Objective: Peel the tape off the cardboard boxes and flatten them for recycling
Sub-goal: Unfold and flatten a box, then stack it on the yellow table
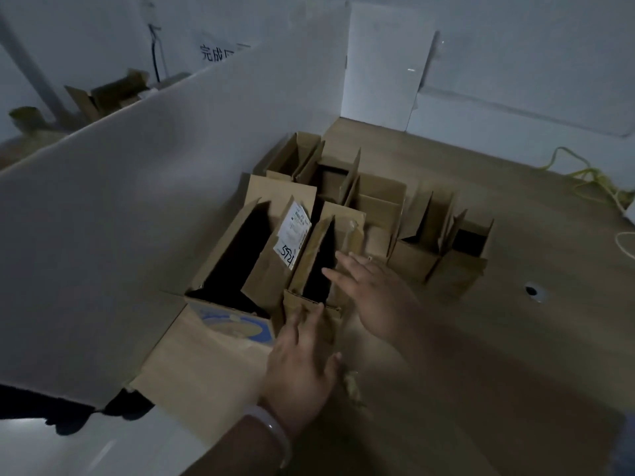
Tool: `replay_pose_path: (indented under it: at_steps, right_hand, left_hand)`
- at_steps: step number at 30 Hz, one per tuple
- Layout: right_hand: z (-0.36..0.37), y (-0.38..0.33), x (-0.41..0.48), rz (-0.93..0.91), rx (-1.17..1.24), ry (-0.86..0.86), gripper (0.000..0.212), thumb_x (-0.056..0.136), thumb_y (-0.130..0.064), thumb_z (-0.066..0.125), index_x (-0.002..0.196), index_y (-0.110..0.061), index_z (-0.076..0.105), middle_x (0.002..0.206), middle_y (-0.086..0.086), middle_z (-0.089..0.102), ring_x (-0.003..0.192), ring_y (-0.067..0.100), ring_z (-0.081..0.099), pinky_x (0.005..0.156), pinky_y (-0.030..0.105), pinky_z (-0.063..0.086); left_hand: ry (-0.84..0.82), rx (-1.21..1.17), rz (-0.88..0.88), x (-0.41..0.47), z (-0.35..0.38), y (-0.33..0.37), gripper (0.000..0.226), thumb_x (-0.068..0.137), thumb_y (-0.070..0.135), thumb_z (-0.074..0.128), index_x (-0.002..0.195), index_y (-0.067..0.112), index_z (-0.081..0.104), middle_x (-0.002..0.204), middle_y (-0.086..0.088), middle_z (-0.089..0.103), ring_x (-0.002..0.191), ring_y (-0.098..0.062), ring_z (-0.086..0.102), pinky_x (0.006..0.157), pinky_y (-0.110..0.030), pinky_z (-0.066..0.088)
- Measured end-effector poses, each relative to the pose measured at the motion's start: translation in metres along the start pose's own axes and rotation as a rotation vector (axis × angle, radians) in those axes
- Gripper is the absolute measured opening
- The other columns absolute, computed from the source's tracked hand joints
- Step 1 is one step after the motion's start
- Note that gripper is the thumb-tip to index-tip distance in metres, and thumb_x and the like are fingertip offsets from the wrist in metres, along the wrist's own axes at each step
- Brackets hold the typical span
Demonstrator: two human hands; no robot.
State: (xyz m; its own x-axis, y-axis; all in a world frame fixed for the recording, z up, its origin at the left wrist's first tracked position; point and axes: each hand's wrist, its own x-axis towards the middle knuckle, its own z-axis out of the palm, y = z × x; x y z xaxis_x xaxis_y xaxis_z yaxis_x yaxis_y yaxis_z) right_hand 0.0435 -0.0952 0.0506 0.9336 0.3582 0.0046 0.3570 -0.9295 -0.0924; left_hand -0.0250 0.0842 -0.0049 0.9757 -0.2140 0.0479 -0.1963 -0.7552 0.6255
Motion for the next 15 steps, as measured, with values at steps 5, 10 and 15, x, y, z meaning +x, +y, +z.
replay_pose_path:
  at_steps: [5, 10, 15]
  right_hand:
    - [0.005, 0.002, 0.019, -0.026, -0.065, -0.008, 0.041, 0.091, -0.013, 0.045, 0.130, -0.022, 0.050, 0.152, 0.003, 0.034, 0.144, 0.023, 0.021, 0.115, 0.040, 0.023]
    - [0.001, 0.006, -0.002, -0.011, -0.041, 0.194, 0.014, 0.074, -0.017, 0.066, 0.086, -0.024, 0.063, 0.091, -0.006, 0.058, 0.098, 0.020, 0.052, 0.088, 0.035, 0.046]
    - [0.011, -0.005, -0.022, 0.016, 0.102, 0.253, 0.009, 0.079, -0.029, 0.068, 0.087, -0.030, 0.063, 0.090, -0.013, 0.057, 0.094, 0.014, 0.053, 0.083, 0.033, 0.045]
  left_hand:
    - [0.036, -0.121, 0.039, 0.007, 0.000, -0.011, 0.081, 0.080, 0.055, 0.050, 0.140, 0.060, -0.003, 0.153, 0.005, 0.013, 0.141, -0.020, 0.022, 0.109, -0.027, 0.028]
    - [0.113, -0.276, 0.004, 0.013, 0.013, -0.009, 0.090, 0.076, 0.055, 0.056, 0.146, 0.051, 0.000, 0.154, 0.012, 0.004, 0.142, -0.017, 0.017, 0.107, -0.026, 0.022]
    - [0.190, -0.338, -0.016, 0.021, 0.018, 0.001, 0.098, 0.077, 0.071, 0.052, 0.151, 0.031, 0.002, 0.156, -0.005, 0.013, 0.142, -0.013, 0.020, 0.112, -0.024, 0.024]
